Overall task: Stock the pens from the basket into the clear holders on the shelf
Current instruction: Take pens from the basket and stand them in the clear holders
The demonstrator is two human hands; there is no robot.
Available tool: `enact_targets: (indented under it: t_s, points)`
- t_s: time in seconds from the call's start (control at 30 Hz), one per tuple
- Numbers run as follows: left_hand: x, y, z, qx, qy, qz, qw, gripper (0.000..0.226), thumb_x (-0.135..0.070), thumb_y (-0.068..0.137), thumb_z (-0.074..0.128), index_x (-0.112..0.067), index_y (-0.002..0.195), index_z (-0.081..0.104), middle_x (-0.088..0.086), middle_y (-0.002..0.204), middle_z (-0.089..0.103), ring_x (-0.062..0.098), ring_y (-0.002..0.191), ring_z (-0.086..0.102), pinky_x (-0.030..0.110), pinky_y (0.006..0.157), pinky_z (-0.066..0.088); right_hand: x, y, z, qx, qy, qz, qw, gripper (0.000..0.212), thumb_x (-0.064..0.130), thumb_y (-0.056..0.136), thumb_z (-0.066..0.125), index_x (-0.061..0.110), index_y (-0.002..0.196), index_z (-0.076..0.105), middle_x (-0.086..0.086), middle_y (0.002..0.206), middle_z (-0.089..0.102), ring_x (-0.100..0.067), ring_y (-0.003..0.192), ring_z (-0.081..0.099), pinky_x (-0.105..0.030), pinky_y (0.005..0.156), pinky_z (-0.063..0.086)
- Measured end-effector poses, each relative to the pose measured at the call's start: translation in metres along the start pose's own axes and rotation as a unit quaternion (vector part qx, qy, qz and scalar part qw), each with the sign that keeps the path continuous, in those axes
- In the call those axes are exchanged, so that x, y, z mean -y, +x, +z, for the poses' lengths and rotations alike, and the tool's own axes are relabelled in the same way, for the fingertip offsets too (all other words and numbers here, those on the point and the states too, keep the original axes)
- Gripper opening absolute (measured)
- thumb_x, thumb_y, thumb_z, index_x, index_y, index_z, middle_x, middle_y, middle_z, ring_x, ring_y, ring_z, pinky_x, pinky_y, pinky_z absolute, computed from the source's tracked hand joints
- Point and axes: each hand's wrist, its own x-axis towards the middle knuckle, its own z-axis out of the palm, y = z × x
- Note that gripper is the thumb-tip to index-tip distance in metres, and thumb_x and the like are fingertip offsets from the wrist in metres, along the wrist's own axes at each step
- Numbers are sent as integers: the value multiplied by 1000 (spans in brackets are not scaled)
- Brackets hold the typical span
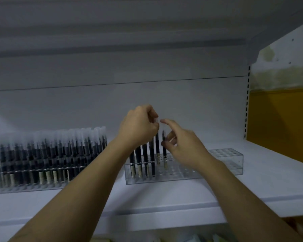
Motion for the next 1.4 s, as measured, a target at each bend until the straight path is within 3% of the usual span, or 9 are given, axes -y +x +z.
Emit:
enact_targets:
  t_s: [0.1,0.23,0.4,0.57,0.63,0.73,0.83,1.17,1.4]
  points:
    - [0,1,-2,6,25,-8,1000,11,-16,86,65,-20,94,60,-3,86,66,15,79,65,39,77,58,-2,-12,3,23,23,0,999,72,18,94,57,54,143,17,12,87,60,-10,77,61,-31,76,53]
    - [-3,-3,2,29,79,3,996,13,-16,85,66,-20,96,62,-3,90,65,17,79,64,40,75,58,0,-11,3,21,-28,-12,999,76,17,94,54,53,145,10,9,89,63,-14,76,61,-31,71,51]
    - [-3,-4,1,30,87,10,996,17,-22,87,68,-20,103,63,-5,102,63,16,97,62,36,89,53,0,-15,8,-17,-50,-4,999,74,17,95,56,48,147,13,8,93,63,-13,78,61,-29,73,52]
    - [-2,-8,1,15,122,25,992,21,-24,88,65,-21,108,64,-2,112,67,20,105,61,42,96,48,3,-5,7,-9,-68,-3,998,73,13,94,59,43,147,19,3,104,63,-17,83,62,-30,75,52]
    - [-2,-11,0,11,141,31,990,26,-26,90,62,-23,115,63,-3,117,67,20,109,60,43,104,42,5,-6,7,-7,-73,2,997,73,14,94,59,43,148,18,1,109,64,-17,86,63,-32,79,53]
    - [-3,-18,-6,7,180,46,983,33,-33,92,58,-27,125,58,-4,126,63,17,118,56,43,119,19,7,-12,6,-1,-71,12,997,82,19,94,60,44,150,7,1,123,60,-17,96,62,-36,88,53]
    - [-4,-24,-16,5,189,54,980,40,-36,93,56,-29,132,52,-5,136,55,15,126,49,42,120,8,11,-19,3,-2,-47,27,999,91,21,93,62,44,151,-5,1,137,50,-18,108,59,-40,94,51]
    - [-17,-74,-45,-9,164,89,982,42,-35,91,58,-29,132,51,-7,135,55,13,126,48,40,120,10,54,-48,-26,-22,-142,-13,990,75,34,91,63,32,151,18,7,149,31,-18,129,42,-31,102,39]
    - [-24,-140,-52,-19,157,96,983,46,-36,91,59,-28,136,48,-5,134,55,14,124,48,34,117,16,83,-102,-27,-24,-120,-19,992,67,34,89,66,32,146,31,8,140,39,-17,121,48,-32,100,43]
